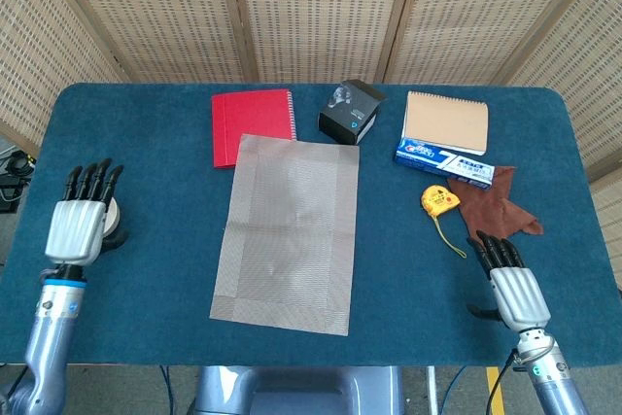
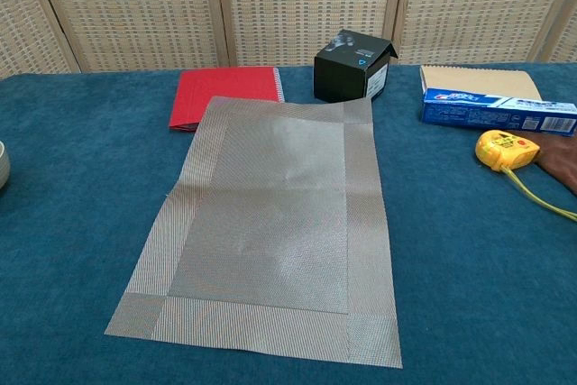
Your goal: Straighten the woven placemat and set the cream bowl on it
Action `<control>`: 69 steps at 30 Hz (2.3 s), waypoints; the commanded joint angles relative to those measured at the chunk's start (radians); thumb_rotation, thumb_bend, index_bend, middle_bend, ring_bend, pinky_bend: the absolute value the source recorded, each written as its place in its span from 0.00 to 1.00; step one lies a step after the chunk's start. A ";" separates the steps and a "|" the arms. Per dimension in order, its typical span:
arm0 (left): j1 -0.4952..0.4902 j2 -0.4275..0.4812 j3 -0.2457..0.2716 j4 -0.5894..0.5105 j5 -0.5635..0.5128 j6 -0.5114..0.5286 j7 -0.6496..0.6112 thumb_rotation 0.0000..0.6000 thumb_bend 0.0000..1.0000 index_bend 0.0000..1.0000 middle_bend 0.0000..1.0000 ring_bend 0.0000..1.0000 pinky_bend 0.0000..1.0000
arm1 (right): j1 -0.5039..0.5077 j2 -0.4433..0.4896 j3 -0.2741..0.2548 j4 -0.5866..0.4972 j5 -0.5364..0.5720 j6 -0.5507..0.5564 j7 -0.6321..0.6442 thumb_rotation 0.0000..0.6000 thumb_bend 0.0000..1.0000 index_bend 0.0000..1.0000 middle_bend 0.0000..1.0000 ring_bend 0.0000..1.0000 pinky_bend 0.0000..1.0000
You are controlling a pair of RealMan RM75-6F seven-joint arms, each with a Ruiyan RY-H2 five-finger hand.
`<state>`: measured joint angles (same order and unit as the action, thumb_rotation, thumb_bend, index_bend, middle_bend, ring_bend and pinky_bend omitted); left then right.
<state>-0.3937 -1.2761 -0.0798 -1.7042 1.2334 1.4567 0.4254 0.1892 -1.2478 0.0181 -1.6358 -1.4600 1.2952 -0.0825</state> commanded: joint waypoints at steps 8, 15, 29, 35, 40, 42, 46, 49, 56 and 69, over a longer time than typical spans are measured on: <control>0.219 0.084 0.139 -0.051 0.124 0.176 -0.109 1.00 0.15 0.06 0.00 0.00 0.00 | -0.007 -0.024 -0.019 0.015 -0.052 0.031 -0.028 1.00 0.08 0.08 0.00 0.00 0.00; 0.290 0.093 0.157 -0.007 0.189 0.246 -0.139 1.00 0.15 0.06 0.00 0.00 0.00 | -0.003 -0.047 -0.068 -0.002 -0.113 0.007 -0.044 1.00 0.08 0.09 0.00 0.00 0.00; 0.330 0.069 0.109 0.098 0.162 0.211 -0.213 1.00 0.16 0.06 0.00 0.00 0.00 | 0.089 -0.337 -0.098 -0.019 -0.122 -0.213 -0.269 1.00 0.08 0.09 0.00 0.00 0.00; 0.336 0.065 0.096 0.112 0.164 0.193 -0.227 1.00 0.16 0.05 0.00 0.00 0.00 | 0.112 -0.459 -0.087 0.049 -0.103 -0.252 -0.288 1.00 0.09 0.14 0.00 0.00 0.00; 0.340 0.060 0.084 0.120 0.169 0.183 -0.234 1.00 0.16 0.05 0.00 0.00 0.00 | 0.130 -0.532 -0.073 0.084 -0.108 -0.253 -0.302 1.00 0.10 0.17 0.00 0.00 0.00; 0.343 0.057 0.080 0.124 0.174 0.181 -0.237 1.00 0.16 0.05 0.00 0.00 0.00 | 0.137 -0.549 -0.066 0.092 -0.110 -0.250 -0.307 1.00 0.11 0.17 0.00 0.00 0.00; 0.345 0.050 0.075 0.130 0.181 0.178 -0.240 1.00 0.16 0.05 0.00 0.00 0.00 | 0.147 -0.562 -0.053 0.091 -0.103 -0.248 -0.307 1.00 0.12 0.17 0.00 0.00 0.00; 0.348 0.046 0.070 0.132 0.185 0.173 -0.237 1.00 0.17 0.05 0.00 0.00 0.00 | 0.155 -0.563 -0.041 0.085 -0.094 -0.243 -0.312 1.00 0.12 0.18 0.00 0.00 0.00; 0.353 0.041 0.061 0.133 0.191 0.170 -0.236 1.00 0.17 0.05 0.00 0.00 0.00 | 0.162 -0.543 -0.017 0.068 -0.069 -0.227 -0.332 1.00 0.12 0.18 0.00 0.00 0.00; 0.363 0.046 0.050 0.124 0.203 0.158 -0.243 1.00 0.17 0.06 0.00 0.00 0.00 | 0.163 -0.530 -0.005 0.052 0.022 -0.223 -0.402 1.00 0.13 0.18 0.00 0.00 0.00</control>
<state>-0.0312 -1.2299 -0.0296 -1.5808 1.4360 1.6146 0.1822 0.3520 -1.7769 0.0123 -1.5828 -1.4509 1.0752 -0.4717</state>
